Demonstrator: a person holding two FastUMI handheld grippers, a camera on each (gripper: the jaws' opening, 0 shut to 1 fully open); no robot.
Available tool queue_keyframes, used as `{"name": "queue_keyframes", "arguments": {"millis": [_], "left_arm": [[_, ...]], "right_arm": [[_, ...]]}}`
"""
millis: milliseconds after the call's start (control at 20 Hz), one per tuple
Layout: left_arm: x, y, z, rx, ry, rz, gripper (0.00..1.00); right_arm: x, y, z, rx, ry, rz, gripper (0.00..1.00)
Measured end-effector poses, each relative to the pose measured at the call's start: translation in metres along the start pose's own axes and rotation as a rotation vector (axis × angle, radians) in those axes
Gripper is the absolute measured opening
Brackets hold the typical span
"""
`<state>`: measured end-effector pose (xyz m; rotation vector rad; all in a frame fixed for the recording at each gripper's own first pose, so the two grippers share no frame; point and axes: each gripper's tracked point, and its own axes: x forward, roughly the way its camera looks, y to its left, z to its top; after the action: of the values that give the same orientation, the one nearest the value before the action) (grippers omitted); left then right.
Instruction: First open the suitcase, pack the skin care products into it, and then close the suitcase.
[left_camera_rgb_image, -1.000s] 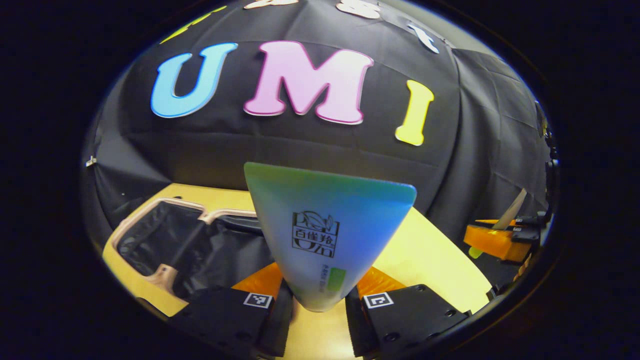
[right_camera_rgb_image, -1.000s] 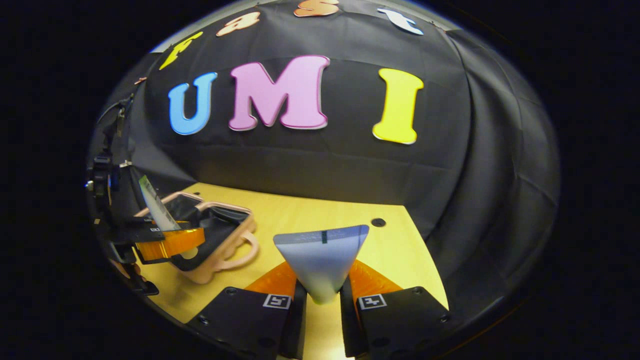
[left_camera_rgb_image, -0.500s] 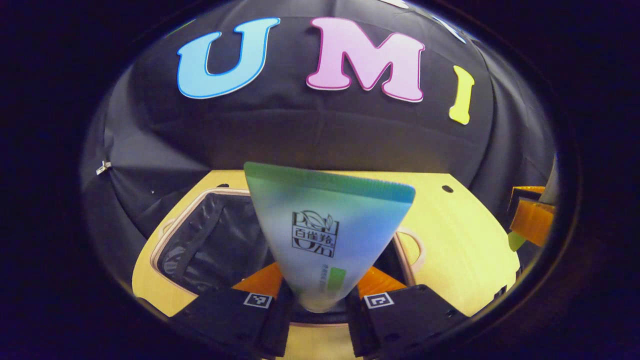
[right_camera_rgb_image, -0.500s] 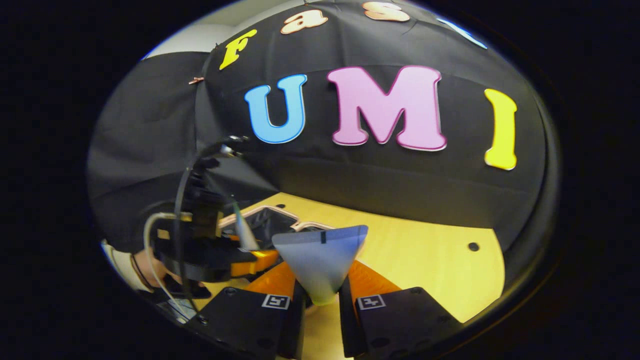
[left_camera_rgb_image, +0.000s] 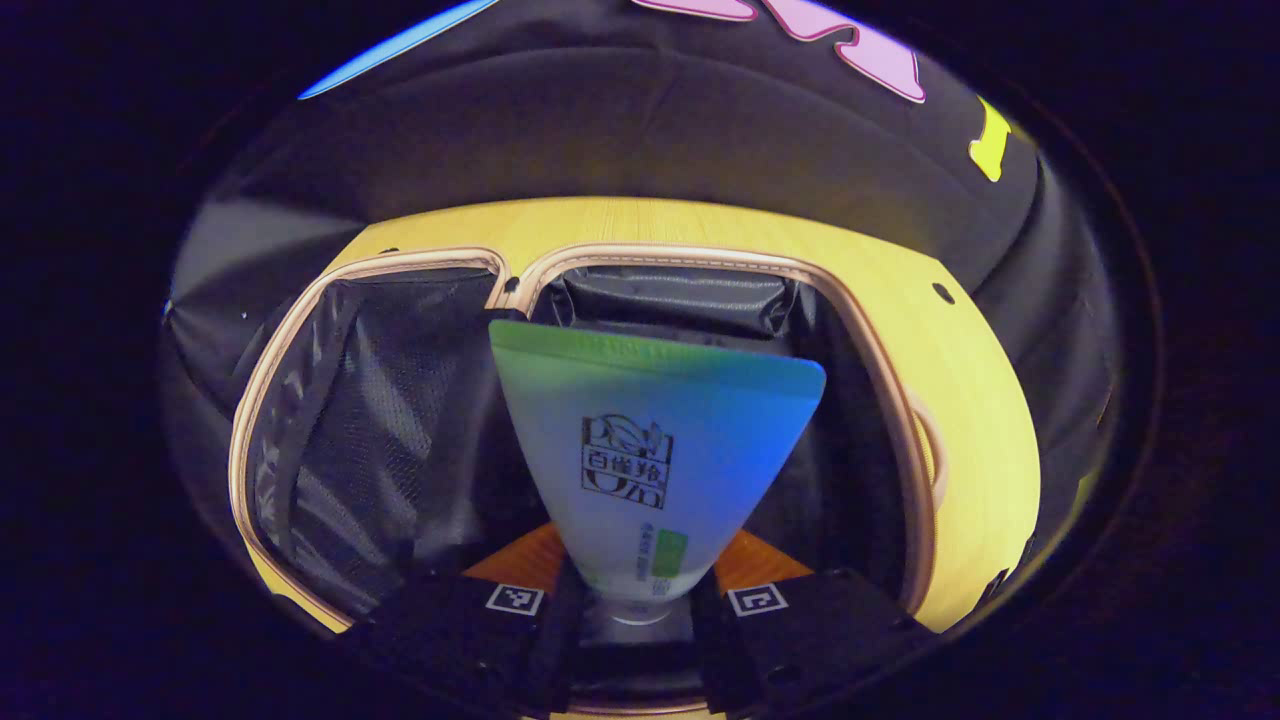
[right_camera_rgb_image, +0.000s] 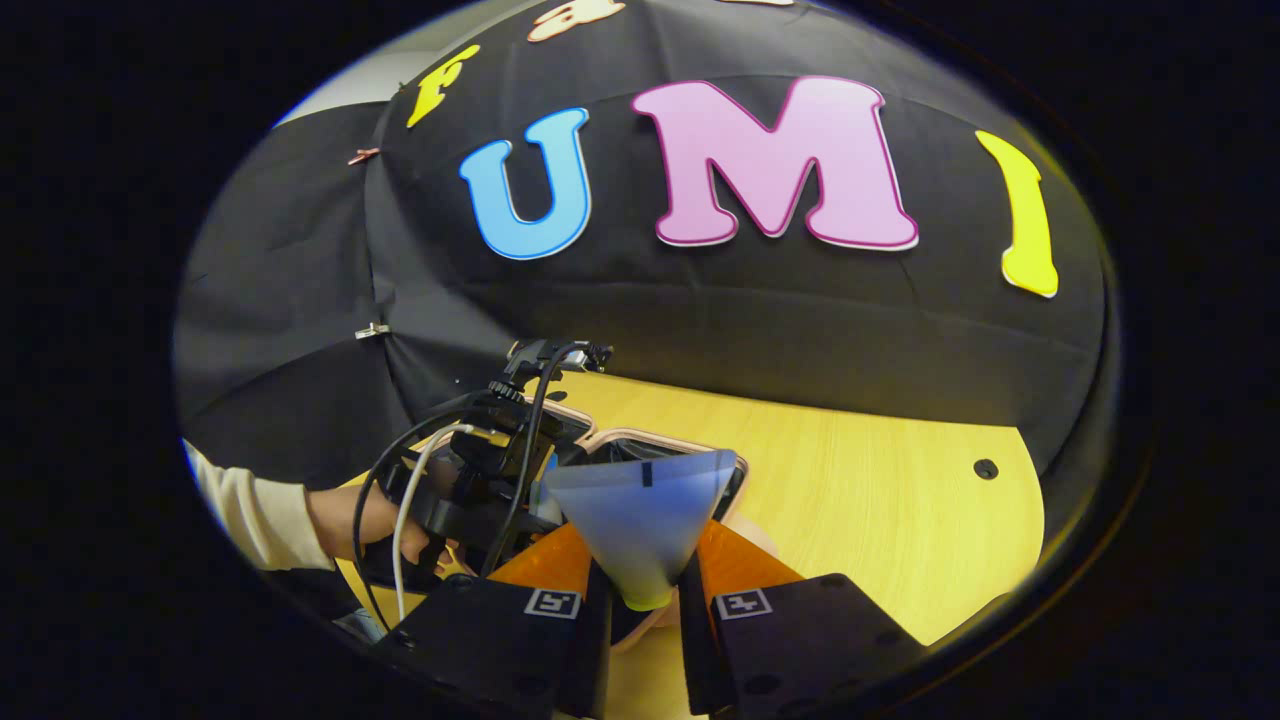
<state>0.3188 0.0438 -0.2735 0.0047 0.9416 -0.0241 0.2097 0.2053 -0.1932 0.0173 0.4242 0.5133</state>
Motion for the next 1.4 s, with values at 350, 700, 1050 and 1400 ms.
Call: {"name": "queue_keyframes", "arguments": {"millis": [350, 700, 1050, 1400], "left_arm": [[0.017, 0.000, -0.001, 0.060, 0.122, 0.052, 0.52], [-0.064, 0.019, 0.061, 0.006, -0.256, 0.120, 0.98], [-0.204, 0.128, 0.046, -0.046, -0.536, 0.280, 0.98], [-0.243, 0.190, -0.019, -0.181, -0.562, 0.273, 0.98]], "right_arm": [[0.015, -0.030, -0.022, 0.094, 0.092, -0.042, 0.34], [0.033, -0.001, -0.023, 0.093, 0.169, -0.022, 0.34], [0.077, 0.026, -0.047, 0.120, 0.320, -0.062, 0.27], [0.126, 0.040, -0.124, 0.153, 0.587, -0.186, 0.34]]}}
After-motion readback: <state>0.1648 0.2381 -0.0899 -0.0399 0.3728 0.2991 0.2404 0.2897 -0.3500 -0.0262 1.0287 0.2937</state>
